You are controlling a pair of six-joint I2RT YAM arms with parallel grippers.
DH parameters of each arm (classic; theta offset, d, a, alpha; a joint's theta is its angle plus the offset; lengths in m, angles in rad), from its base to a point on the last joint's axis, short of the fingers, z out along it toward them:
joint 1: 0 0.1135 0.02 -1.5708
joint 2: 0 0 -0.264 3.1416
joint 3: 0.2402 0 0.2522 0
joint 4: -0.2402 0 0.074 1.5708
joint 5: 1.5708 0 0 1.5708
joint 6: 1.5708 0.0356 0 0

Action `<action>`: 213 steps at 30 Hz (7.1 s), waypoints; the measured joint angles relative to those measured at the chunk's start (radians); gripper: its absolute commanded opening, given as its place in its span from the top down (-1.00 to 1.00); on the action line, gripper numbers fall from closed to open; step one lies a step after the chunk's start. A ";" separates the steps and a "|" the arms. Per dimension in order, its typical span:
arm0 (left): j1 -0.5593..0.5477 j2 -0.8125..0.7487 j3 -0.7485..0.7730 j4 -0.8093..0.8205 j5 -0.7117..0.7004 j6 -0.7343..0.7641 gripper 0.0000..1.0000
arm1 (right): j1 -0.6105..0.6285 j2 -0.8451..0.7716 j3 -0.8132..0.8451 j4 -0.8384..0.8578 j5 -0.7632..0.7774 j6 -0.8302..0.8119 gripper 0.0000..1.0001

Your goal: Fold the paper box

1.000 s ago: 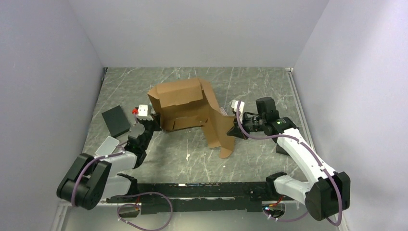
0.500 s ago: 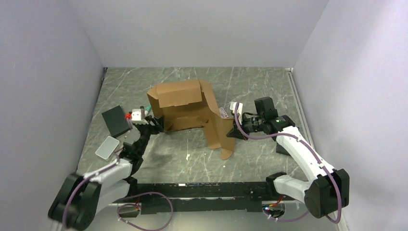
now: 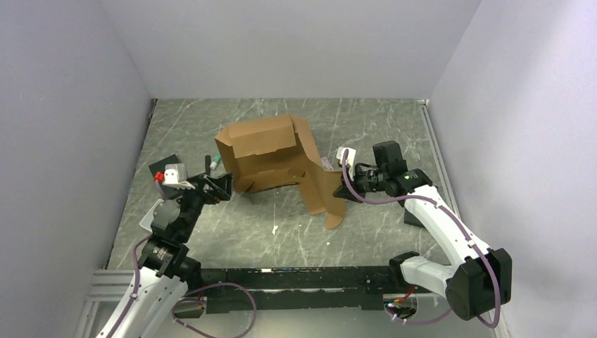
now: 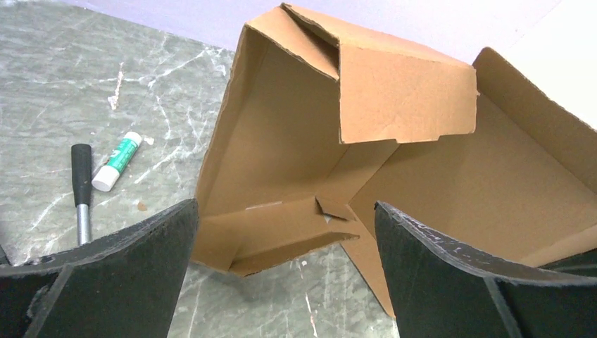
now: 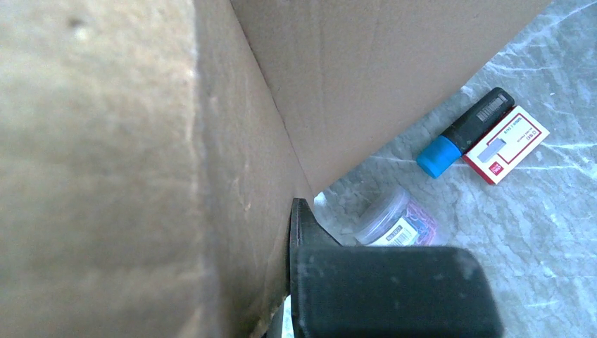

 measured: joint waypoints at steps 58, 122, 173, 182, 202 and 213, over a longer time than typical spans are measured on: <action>0.360 0.833 0.052 0.844 0.823 -0.270 0.44 | 0.066 0.048 0.000 0.002 -0.008 -0.003 0.88; 0.238 0.321 0.026 0.462 0.448 0.054 -0.99 | -0.045 -0.002 0.031 -0.151 -0.094 -0.069 -0.13; 0.238 0.349 -0.048 0.566 0.296 0.102 -0.98 | -0.046 -0.140 0.027 0.208 0.076 0.339 0.92; 0.238 0.368 -0.048 0.567 0.286 0.118 -0.99 | -0.045 -0.148 0.027 0.196 0.068 0.339 0.96; 0.734 0.589 0.023 0.748 0.697 -0.164 -0.99 | -0.045 -0.162 0.010 0.223 0.140 0.347 0.98; 0.852 0.923 0.060 1.315 1.065 -0.550 -0.99 | -0.045 -0.164 0.002 0.234 0.139 0.347 0.98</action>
